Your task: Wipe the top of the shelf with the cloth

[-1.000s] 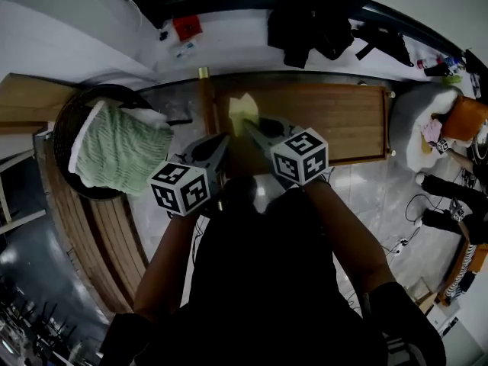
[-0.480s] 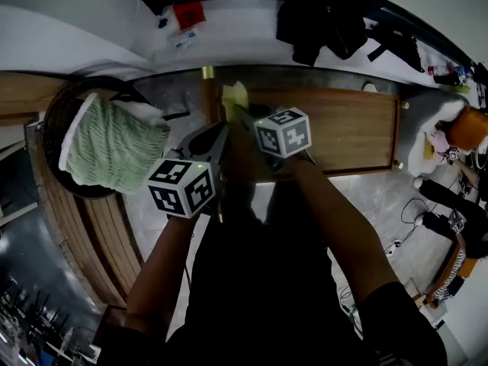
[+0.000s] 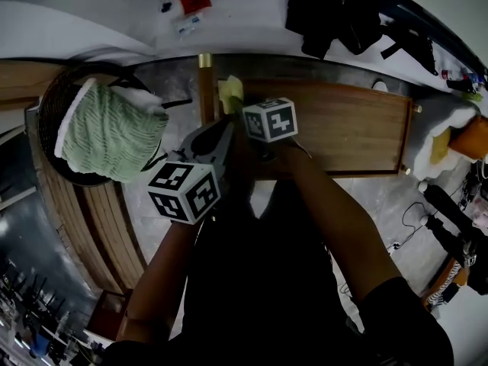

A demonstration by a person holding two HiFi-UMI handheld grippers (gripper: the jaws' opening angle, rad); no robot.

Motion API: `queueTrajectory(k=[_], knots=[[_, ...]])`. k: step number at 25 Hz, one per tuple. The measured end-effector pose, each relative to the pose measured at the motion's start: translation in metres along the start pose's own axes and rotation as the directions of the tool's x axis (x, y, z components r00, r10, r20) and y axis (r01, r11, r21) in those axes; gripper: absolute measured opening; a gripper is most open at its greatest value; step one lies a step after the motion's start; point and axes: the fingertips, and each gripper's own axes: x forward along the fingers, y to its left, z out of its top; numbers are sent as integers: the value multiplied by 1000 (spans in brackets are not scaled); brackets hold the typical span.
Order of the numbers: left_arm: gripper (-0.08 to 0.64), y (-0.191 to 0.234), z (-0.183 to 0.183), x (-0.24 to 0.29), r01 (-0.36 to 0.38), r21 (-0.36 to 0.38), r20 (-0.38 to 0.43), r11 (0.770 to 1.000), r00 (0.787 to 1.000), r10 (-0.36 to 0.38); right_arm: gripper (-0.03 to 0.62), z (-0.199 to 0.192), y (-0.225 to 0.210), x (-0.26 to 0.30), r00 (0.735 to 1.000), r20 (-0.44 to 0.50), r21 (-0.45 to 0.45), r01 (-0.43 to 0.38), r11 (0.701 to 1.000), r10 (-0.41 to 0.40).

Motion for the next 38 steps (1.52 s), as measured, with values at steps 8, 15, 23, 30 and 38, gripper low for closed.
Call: queueTrajectory(k=[8, 15, 23, 30, 38], knots=[[11, 6, -1, 12, -135, 8, -8, 991, 991, 135, 41, -1, -15, 0, 999, -20, -23, 27, 999, -27], [11, 3, -7, 27, -175, 0, -34, 985, 984, 175, 41, -2, -28, -13, 998, -33, -68, 46, 997, -49], [11, -7, -19, 54, -198, -56, -59, 979, 979, 195, 41, -9, -55, -32, 996, -35, -56, 76, 996, -78], [11, -24, -26, 80, -199, -9, -69, 980, 978, 198, 41, -5, -80, -55, 993, -27, -83, 109, 991, -111], [11, -26, -49, 111, -232, 34, -122, 972, 964, 235, 41, -13, -109, -83, 990, -42, -60, 133, 989, -136]])
